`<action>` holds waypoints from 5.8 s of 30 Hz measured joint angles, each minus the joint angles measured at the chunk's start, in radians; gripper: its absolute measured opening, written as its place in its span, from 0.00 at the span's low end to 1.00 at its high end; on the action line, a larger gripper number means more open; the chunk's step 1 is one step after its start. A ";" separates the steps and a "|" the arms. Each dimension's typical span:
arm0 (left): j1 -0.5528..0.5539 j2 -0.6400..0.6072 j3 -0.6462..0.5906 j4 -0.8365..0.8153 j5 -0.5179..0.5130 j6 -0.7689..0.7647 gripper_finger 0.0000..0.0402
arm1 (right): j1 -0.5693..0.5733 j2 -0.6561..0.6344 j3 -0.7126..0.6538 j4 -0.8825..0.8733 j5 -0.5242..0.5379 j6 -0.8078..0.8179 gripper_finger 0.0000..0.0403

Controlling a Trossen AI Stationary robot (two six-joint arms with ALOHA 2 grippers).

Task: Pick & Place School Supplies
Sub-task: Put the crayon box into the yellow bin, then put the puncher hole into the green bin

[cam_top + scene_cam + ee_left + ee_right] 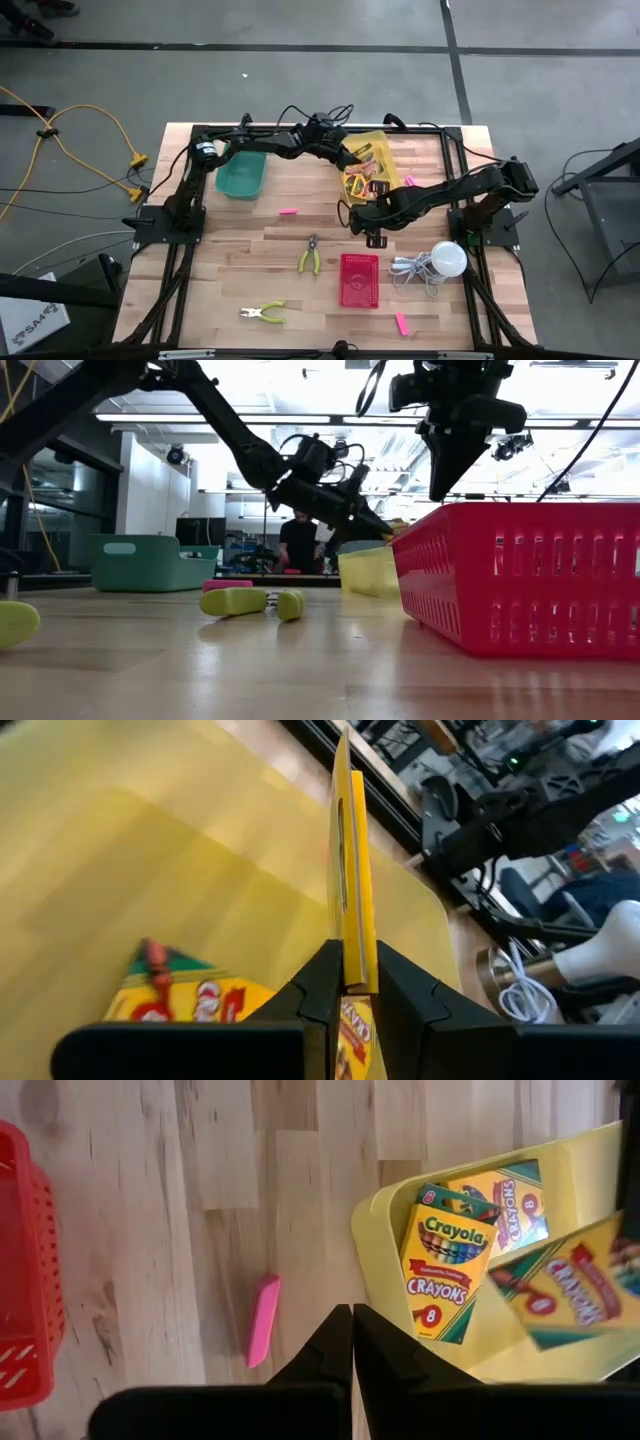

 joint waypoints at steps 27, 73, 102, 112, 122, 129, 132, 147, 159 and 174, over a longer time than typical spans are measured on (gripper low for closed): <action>-0.005 0.051 0.052 0.027 -0.087 0.005 0.26 | 0.028 0.001 0.000 -0.003 0.000 0.002 0.00; 0.002 0.050 0.050 0.125 -0.152 0.025 0.26 | 0.033 0.001 0.000 0.003 -0.013 0.006 0.00; -0.006 -0.006 0.050 0.143 -0.050 0.045 0.26 | 0.048 0.001 0.000 0.004 -0.011 0.007 0.00; 0.029 -0.006 0.050 0.145 0.008 0.045 0.26 | 0.048 0.001 0.000 0.005 -0.008 -0.005 0.00; 0.051 -0.042 0.050 0.153 0.082 0.055 0.26 | 0.045 0.001 0.000 0.007 -0.008 -0.012 0.00; 0.048 -0.118 0.050 0.090 0.121 0.162 0.26 | 0.045 0.001 0.000 0.007 -0.008 -0.013 0.00; 0.042 -0.154 0.050 -0.022 0.118 0.235 0.26 | 0.045 0.001 0.000 0.007 -0.008 -0.012 0.00; 0.000 -0.313 0.051 -0.621 0.125 0.402 0.26 | 0.045 0.001 0.000 0.007 -0.009 -0.027 0.00; 0.021 -0.318 0.051 -0.635 0.248 0.376 0.26 | 0.045 0.001 0.000 0.006 -0.009 -0.027 0.00; 0.031 -0.318 0.050 -0.842 0.391 0.571 0.26 | 0.015 0.001 0.000 0.006 -0.011 -0.039 0.00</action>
